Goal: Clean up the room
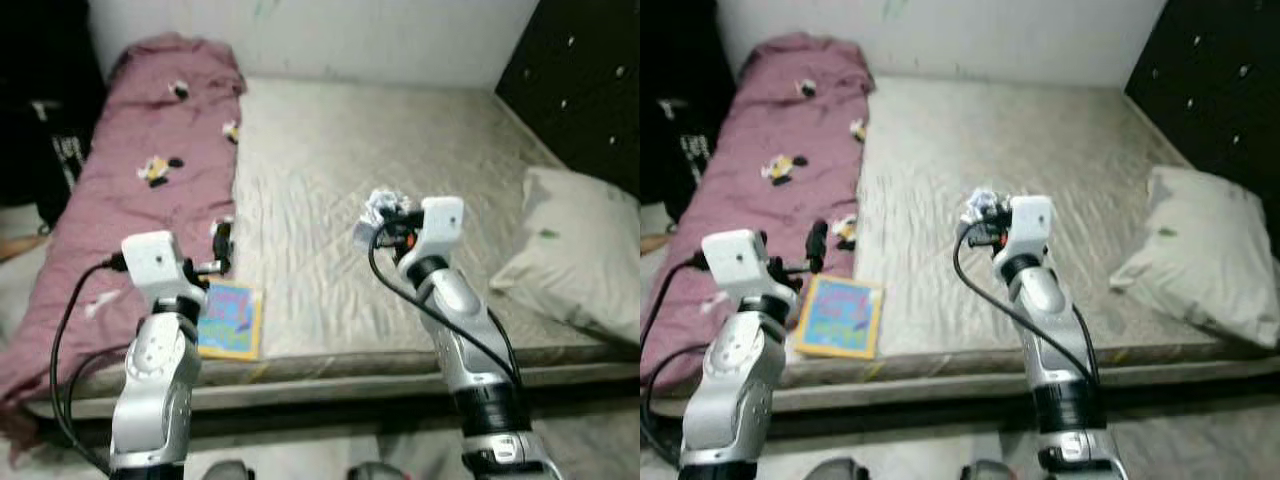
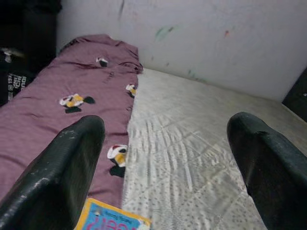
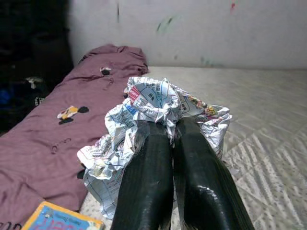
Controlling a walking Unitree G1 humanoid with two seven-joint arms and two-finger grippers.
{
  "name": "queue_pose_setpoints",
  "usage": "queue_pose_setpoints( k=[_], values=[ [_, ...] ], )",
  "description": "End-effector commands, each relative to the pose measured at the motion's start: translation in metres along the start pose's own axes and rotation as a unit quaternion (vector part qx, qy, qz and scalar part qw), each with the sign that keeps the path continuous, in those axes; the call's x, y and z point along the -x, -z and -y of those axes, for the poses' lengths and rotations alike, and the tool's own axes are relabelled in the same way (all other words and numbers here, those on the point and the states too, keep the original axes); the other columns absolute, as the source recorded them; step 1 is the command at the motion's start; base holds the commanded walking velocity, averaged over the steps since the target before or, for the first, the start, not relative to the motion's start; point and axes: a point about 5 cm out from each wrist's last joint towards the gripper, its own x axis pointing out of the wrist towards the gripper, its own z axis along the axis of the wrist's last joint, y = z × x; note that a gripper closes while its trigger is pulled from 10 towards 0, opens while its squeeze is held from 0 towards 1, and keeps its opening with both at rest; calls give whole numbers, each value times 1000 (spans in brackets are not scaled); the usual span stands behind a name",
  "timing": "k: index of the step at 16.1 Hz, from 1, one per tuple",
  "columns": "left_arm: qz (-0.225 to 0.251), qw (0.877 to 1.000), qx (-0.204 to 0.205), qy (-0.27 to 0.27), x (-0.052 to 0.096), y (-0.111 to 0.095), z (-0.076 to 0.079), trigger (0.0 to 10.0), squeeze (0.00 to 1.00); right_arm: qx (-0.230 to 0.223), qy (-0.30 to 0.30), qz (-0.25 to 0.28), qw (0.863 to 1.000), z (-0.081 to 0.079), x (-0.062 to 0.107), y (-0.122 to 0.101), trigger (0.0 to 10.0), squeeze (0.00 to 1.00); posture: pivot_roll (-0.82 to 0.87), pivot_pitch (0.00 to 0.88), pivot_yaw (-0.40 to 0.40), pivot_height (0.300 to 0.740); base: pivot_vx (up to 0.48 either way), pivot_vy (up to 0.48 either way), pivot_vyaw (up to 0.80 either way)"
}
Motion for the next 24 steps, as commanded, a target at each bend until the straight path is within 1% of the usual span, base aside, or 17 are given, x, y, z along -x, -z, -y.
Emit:
queue_pose_setpoints(
  k=[1, 13, 23, 24],
  values=[
    [0, 1000, 7, 13, -2, -1, 9, 10000, 0, 4, 21, -4, 1000, 14, 3, 0, 10000, 0, 22, 0, -66, 740, 0, 480, 0],
    [0, 1000, 10, 13, -3, -1, 10, 10000, 0, 6, 0, -10, 1000, 10, 1, 2, 10000, 0, 14, 0, -64, 740, 0, 480, 0],
    [-1, 1000, 7, 15, -2, 0, 10, 10000, 0, 7, -11, -5, 1000, 8, 1, 1, 10000, 0, 19, 0, -63, 740, 0, 480, 0],
    [7, 1000, 6, 19, -2, -2, 11, 10000, 0, 8, -12, -4, 1000, 8, 1, 1, 10000, 0, 19, 0, -63, 740, 0, 480, 0]
  ],
)
